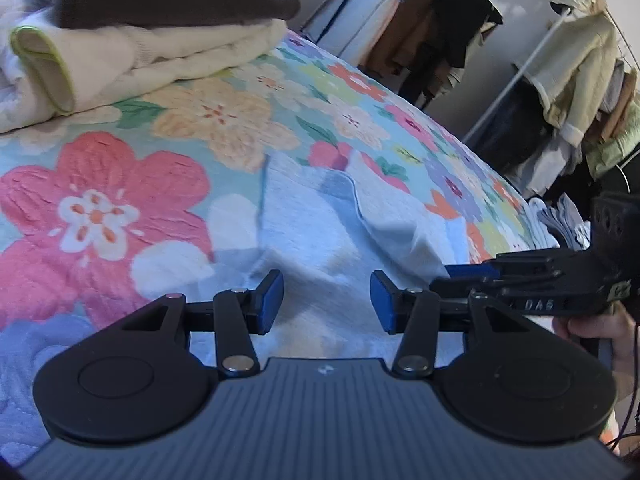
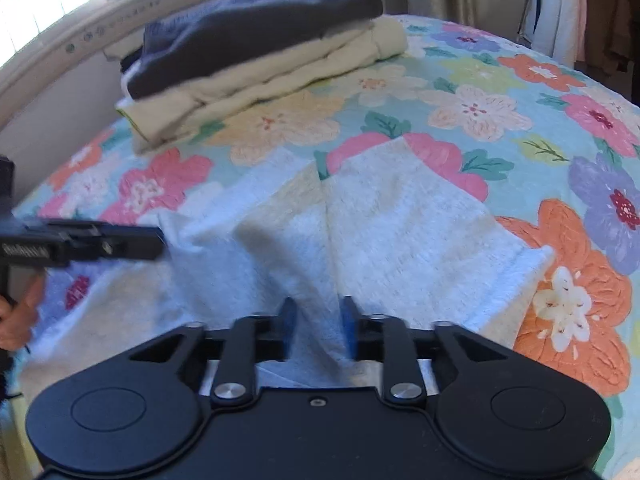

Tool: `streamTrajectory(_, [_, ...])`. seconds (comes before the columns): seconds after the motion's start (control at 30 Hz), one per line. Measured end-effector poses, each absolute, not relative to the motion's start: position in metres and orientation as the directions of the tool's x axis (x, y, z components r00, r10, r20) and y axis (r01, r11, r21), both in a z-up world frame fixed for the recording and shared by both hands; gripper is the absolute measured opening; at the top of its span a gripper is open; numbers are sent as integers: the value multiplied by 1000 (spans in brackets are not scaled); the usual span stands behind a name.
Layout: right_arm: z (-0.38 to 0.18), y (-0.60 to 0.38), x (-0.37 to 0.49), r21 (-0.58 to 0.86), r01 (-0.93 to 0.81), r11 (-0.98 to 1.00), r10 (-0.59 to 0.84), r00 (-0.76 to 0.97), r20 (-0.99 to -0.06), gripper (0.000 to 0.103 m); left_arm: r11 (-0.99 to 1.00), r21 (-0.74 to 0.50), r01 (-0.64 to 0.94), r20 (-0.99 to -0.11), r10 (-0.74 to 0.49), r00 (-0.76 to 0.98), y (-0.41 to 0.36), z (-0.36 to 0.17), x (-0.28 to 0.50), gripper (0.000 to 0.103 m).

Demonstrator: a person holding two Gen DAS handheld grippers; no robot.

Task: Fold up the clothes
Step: 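Grasp the grey T-shirt edge with the right gripper while the left gripper grasps it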

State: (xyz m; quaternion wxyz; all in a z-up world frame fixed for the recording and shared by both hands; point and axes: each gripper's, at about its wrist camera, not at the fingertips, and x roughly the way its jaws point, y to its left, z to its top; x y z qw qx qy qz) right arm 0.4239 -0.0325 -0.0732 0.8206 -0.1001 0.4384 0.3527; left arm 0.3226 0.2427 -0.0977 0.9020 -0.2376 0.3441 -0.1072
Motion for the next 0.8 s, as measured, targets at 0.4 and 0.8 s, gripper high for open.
streamTrajectory(0.4, [-76, -4, 417, 19, -684, 729, 444, 452, -773, 5, 869, -495, -13, -597, -329, 732, 252, -112, 330, 67])
streamTrajectory(0.8, [-7, -24, 394, -202, -565, 800, 354, 716, -601, 3, 898, -433, 79, -519, -320, 793, 227, -83, 319, 67])
